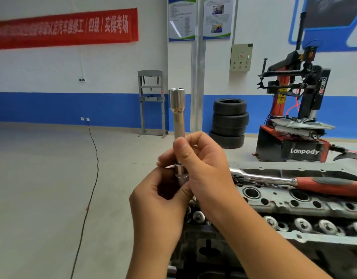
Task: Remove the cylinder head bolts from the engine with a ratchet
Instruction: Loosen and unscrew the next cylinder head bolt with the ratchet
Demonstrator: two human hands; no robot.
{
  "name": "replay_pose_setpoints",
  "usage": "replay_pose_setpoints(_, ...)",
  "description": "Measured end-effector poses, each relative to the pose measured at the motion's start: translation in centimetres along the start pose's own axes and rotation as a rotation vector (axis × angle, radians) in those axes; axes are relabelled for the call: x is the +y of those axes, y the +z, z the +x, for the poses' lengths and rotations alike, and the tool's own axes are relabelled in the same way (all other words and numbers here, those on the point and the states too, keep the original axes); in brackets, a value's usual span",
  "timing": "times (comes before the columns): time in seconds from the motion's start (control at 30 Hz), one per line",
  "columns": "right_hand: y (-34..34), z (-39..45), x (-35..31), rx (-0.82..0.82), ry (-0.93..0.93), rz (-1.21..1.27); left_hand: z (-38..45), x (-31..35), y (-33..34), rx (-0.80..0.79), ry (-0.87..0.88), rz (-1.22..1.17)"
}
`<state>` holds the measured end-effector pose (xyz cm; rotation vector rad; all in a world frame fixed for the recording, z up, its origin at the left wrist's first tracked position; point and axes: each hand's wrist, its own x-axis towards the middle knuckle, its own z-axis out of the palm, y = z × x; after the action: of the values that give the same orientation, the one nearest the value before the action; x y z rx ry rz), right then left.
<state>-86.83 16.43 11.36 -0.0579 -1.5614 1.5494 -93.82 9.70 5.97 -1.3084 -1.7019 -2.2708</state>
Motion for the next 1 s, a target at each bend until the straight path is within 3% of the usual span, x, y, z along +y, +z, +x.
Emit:
replay_pose_setpoints(0.23, -0.3, -0.1, 0.2, 0.055, 0.082, -0.093, -0.2, 0.7, -0.4, -0.177, 0.017, -0.128)
replay_pose_setpoints(0.4, -0.2, -0.4, -0.3, 0.103, -0.015, 0.089, -0.3, 1.3, 0.3, -0.028, 0.002, -0.103)
replay_pose_setpoints(0.53, 0.1, -0.7, 0.2, 0.134, -0.131, -0.061, -0.1, 1.0, 0.0, -0.009, -0.018, -0.028)
replay_pose_setpoints(0.67, 0.8, -0.8, 1.0, 0.189, -0.127, -0.141, -0.3, 1.4, -0.1, -0.071, 0.034, 0.068)
replay_pose_setpoints(0.8, 1.5, -1.1, 1.5, 0.242, -0.08, -0.152, -0.7, 2.3, -0.2, 0.139, 0.119, 0.113)
replay_pose_setpoints(1.0, 1.7, -1.8, 1.6, 0.063, -0.061, -0.365, -1.0, 2.2, -1.2, 0.239, 0.128, 0.091)
